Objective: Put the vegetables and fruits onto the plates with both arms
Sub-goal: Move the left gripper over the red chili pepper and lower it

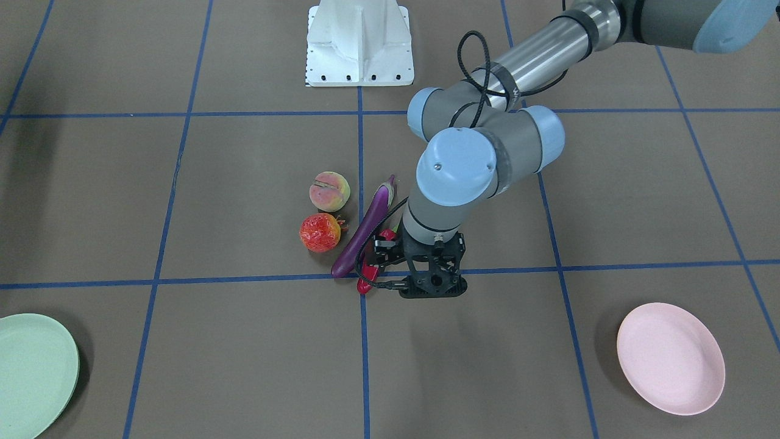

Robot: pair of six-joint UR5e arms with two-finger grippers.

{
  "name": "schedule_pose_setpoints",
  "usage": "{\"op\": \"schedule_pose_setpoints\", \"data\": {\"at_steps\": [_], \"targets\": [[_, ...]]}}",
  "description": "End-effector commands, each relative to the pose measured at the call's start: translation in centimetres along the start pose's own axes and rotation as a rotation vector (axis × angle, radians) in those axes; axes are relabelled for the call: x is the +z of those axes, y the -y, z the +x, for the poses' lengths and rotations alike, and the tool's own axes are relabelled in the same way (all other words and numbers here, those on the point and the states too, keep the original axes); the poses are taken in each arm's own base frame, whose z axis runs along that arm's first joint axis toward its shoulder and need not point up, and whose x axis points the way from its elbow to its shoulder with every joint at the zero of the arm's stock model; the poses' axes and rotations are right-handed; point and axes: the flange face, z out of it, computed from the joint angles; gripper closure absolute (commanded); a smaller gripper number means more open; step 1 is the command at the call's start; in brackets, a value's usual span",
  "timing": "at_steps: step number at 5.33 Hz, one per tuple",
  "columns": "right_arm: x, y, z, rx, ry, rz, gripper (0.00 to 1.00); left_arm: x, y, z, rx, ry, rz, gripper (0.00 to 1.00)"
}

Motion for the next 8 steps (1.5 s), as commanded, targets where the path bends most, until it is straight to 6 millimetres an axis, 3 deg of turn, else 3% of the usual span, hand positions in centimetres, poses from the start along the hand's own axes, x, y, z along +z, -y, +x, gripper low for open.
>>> {"op": "schedule_pose_setpoints", "data": {"at_steps": [1,2,3,5,8], "targets": [[-0.1,0.6,-0.8,0.02,0.016,0.002,0.0,4.0,-0.9,1.4,0.009,-0.002,0.083,0.06],[-0.9,1.6,-2.4,0.021,0.022,0.019,0.0,6.1,-1.8,1.7,0.018,0.014,0.119,0.07],[-0.8,1.8,-2.9,0.025,0.028,0.017,0.0,7.0,-2.8,2.2,0.027,0.016,0.106,0.09],[-0.8,1.9,-3.0,0.023,0.033,0.016,0.0,8.1,-3.3,2.0,0.024,0.028,0.091,0.21],[-0.8,2.1,-3.1,0.02,0.035,0.017,0.0,9.1,-4.7,2.9,0.04,0.011,0.081,0.21]]}}
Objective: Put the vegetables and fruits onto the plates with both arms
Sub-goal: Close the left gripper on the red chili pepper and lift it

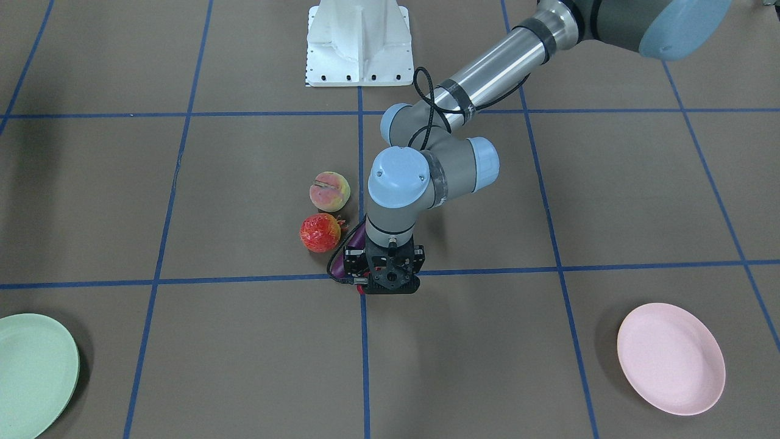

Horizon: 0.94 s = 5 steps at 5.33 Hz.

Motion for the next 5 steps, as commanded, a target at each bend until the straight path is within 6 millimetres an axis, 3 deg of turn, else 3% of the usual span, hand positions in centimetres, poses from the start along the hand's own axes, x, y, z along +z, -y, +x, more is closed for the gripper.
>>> {"op": "schedule_pose_setpoints", "data": {"at_steps": [1,2,5], "targets": [[0.0,0.03,-0.01,0.0,0.001,0.0,0.0,0.24,-0.42,0.24,0.003,-0.001,-0.005,0.21],[0.05,0.02,0.05,0.001,0.001,-0.001,0.0,0.34,-0.64,0.36,0.005,-0.001,-0.007,0.22],[0.01,0.09,0.0,0.0,0.0,0.0,0.0,1.01,-1.17,0.32,0.009,0.006,-0.017,0.49]]}}
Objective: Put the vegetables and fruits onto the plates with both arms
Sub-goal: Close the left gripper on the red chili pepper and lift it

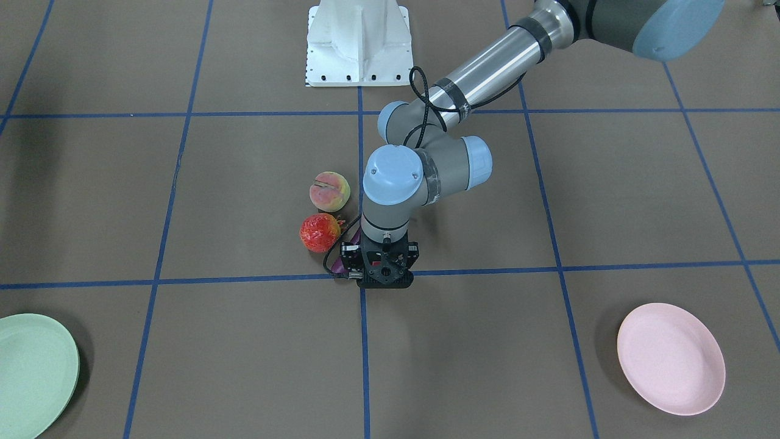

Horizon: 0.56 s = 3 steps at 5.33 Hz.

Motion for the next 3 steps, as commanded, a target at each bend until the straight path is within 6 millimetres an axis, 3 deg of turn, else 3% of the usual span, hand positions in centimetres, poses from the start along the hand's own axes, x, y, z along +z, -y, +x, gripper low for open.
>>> {"op": "schedule_pose_setpoints", "data": {"at_steps": [1,3], "targets": [[-0.1,0.3,-0.2,-0.004,-0.001,0.004,0.0,-0.1,0.1,-0.1,-0.016,-0.001,0.002,0.98],[-1.0,0.9,-1.5,0.007,0.027,0.017,0.0,-4.0,4.7,-2.1,-0.065,-0.018,0.055,1.0]]}}
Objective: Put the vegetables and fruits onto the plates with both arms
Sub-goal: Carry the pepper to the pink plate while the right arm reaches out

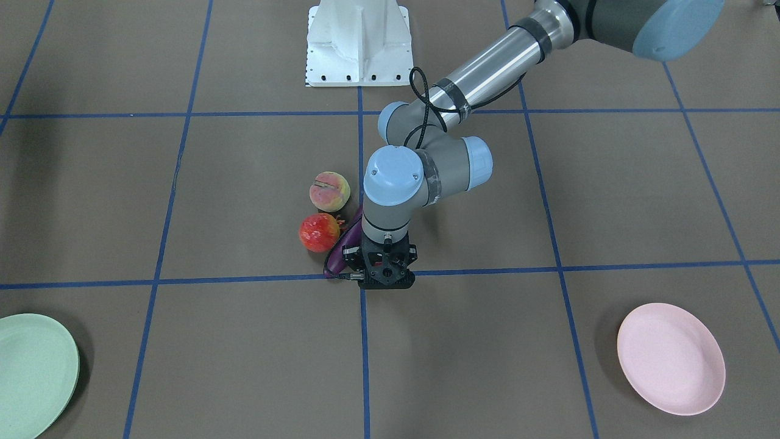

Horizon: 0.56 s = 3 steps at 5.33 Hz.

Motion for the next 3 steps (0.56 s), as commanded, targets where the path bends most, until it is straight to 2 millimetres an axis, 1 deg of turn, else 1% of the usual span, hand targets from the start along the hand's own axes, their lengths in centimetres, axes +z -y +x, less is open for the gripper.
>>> {"op": "schedule_pose_setpoints", "data": {"at_steps": [1,2,3], "targets": [[-1.5,1.8,-2.6,0.057,0.04,0.027,0.0,-4.0,5.7,-3.3,-0.049,-0.016,0.026,1.0],[-2.2,3.3,-5.3,0.032,0.053,0.042,0.0,-6.0,8.6,-5.5,-0.056,-0.023,0.034,1.0],[-1.7,6.0,-10.5,0.019,0.066,0.037,0.0,-7.9,11.9,-8.4,-0.033,-0.011,0.049,1.0]]}}
